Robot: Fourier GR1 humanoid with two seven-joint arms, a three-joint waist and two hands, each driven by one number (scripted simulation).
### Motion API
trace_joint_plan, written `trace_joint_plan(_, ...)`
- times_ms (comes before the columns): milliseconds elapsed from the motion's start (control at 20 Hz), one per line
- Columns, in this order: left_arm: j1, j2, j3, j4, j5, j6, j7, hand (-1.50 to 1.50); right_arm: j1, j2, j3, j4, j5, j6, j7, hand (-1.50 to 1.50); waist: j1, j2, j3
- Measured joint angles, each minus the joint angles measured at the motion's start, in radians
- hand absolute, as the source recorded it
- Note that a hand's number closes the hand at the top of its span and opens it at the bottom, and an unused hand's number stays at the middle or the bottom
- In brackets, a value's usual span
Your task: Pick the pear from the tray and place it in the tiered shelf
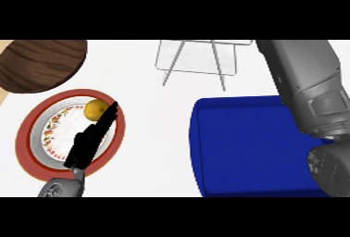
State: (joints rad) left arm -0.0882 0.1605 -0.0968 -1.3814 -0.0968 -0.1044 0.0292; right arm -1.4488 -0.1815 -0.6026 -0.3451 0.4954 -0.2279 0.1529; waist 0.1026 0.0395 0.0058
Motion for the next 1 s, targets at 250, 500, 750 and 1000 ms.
trace_joint_plan(250,0.009,-0.006,0.002,-0.006,-0.006,0.013,0.013,0.0,-0.002,-0.029,-0.061,-0.028,-0.038,-0.152,-0.078,-1.5,-0.013,-0.005,-0.002)
trace_joint_plan(500,0.028,0.008,0.019,-0.018,0.006,0.006,0.022,0.0,0.035,-0.108,-0.112,-0.04,-0.061,-0.271,-0.118,-1.5,-0.036,-0.014,-0.003)
trace_joint_plan(750,0.042,0.016,0.043,-0.012,0.013,0.011,0.024,0.0,0.097,-0.214,-0.128,-0.023,-0.072,-0.26,-0.104,-1.5,-0.066,-0.026,-0.003)
trace_joint_plan(1000,0.07,0.007,0.045,-0.028,0.009,0.022,0.024,0.0,0.178,-0.327,-0.13,-0.043,-0.107,-0.12,-0.137,-1.5,-0.084,-0.034,-0.003)
